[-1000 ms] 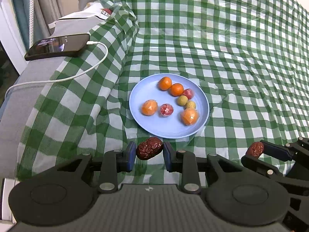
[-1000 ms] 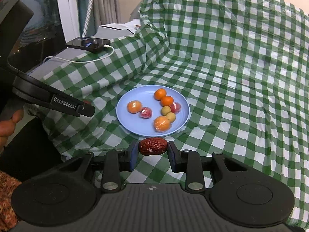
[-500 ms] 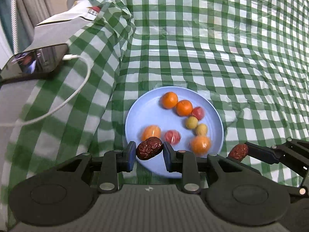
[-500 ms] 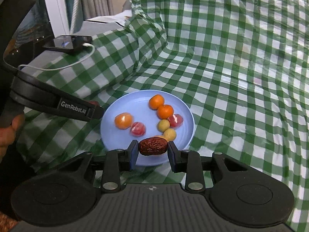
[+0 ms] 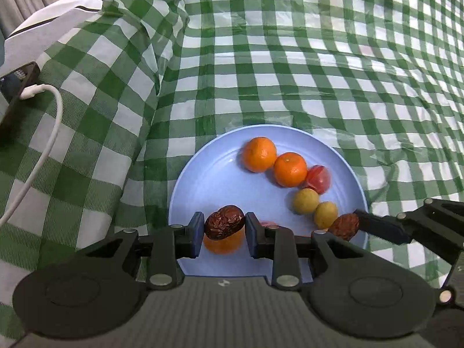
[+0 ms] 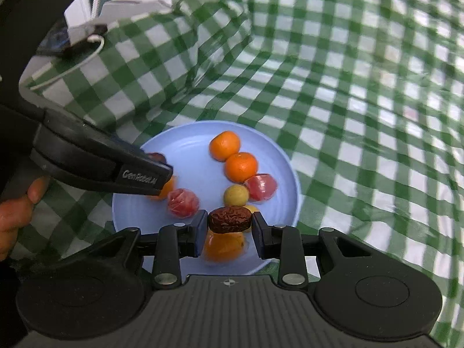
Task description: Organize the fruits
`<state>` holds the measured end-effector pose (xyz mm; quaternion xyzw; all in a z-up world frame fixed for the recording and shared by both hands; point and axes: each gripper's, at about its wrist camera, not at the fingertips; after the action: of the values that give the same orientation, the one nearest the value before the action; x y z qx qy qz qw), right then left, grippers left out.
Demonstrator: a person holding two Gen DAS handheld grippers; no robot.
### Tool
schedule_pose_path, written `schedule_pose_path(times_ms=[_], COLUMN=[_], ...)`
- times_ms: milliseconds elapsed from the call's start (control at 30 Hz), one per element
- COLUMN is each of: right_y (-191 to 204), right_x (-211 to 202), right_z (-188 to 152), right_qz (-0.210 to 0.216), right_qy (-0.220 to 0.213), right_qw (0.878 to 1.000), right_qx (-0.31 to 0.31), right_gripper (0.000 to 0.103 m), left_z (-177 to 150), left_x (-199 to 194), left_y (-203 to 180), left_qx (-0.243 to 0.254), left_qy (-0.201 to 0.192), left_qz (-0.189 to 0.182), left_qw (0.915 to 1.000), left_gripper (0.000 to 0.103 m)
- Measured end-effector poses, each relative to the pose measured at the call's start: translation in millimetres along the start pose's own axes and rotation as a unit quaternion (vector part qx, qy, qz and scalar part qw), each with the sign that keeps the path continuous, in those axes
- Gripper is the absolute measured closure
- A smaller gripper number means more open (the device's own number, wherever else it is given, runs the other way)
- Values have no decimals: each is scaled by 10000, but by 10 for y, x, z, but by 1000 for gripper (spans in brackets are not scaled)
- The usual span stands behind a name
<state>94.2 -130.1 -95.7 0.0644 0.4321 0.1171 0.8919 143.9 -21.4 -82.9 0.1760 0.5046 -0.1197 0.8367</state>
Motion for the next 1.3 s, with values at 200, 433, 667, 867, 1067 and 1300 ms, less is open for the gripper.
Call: schedule_pose_path(times_ms=[200, 433, 667, 867, 1067, 1300], right_y=[9, 4, 206, 296, 338, 387], right_x=[-100, -625, -1250, -1479, -1608, -1696], right_z=[-18, -308, -661, -803, -878, -910], right_qz=[-77, -207, -414, -547, -542, -549], right_qy=[42, 91, -519, -764, -893, -1009], right_qw=[9999, 9989, 9955, 9944, 9935, 9926], right_qx=[-56, 403, 673, 480, 460, 400], right_gripper=[16, 8, 2, 1, 1, 1], left_z=[-24, -345, -723, -980, -1134, -1169], left_x=[-114, -629, -1229, -1433, -1556, -1663], left_y=[34, -22, -158, -225, -220, -263], left_qx=[-1, -15, -138, -200, -284, -223], left_qy=[-119, -148, -402, -498, -533, -670], left_qz=[166, 137, 285, 518, 562, 586], left_qw=[9998, 9998, 9987, 9972, 9966, 9958], left_gripper=[1, 0, 0, 0, 0, 0])
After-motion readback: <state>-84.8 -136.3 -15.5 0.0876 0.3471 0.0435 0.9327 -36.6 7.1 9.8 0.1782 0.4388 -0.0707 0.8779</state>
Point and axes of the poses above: each gripper's, at about its wrist camera, not at the fingertips, and x roughly the way its jaws point, y to its left, z to its top, and after that the axes turned 9 degrees about x, right-handed
